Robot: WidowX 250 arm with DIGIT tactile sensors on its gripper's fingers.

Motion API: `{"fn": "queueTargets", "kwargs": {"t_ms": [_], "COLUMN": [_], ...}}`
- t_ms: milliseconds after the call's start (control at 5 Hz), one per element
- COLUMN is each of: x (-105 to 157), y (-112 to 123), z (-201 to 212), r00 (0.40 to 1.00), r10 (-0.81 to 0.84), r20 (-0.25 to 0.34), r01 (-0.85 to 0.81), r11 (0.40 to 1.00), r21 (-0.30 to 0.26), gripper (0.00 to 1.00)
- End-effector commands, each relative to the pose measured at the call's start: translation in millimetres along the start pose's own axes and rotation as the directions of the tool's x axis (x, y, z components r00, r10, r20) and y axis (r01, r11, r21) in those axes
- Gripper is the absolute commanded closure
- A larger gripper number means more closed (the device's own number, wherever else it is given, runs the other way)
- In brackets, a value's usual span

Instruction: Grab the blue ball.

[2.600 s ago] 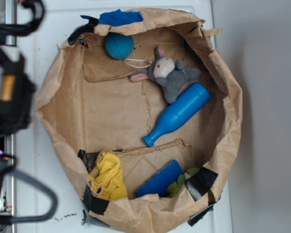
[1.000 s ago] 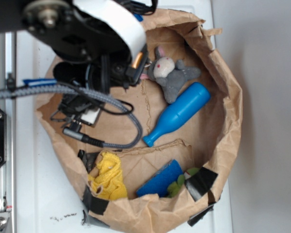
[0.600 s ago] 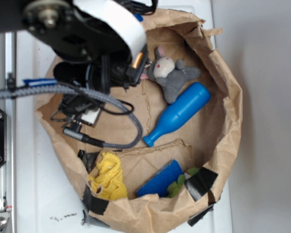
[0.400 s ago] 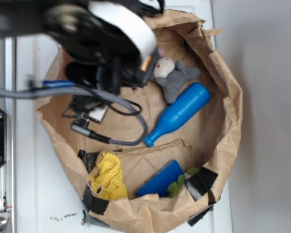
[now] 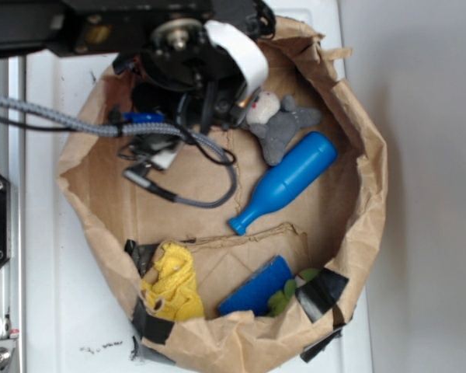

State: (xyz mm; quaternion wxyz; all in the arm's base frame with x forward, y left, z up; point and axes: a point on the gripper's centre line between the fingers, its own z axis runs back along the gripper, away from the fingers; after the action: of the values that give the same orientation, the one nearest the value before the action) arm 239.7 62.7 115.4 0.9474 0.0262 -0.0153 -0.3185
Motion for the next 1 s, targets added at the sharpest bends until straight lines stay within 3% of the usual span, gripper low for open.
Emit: {"fn": "queueTargets", "kwargs": {"t_ms": [0, 400, 800], "x": [2.5, 17.8, 27.3], "y": [-1.1, -8.1, 20.3], "z": [-4.4, -14.8, -24.1], "r00": [0.998, 0.972, 0.978], "r10": [-0.065, -0.230, -0.207], "r20": [0.002, 0.046, 0.004], "r01": [0.064, 0.223, 0.206], "r11": [0.994, 0.966, 0.977], "r21": [0.093, 0.127, 0.051], "gripper": [0.00, 0.00, 0.00]}}
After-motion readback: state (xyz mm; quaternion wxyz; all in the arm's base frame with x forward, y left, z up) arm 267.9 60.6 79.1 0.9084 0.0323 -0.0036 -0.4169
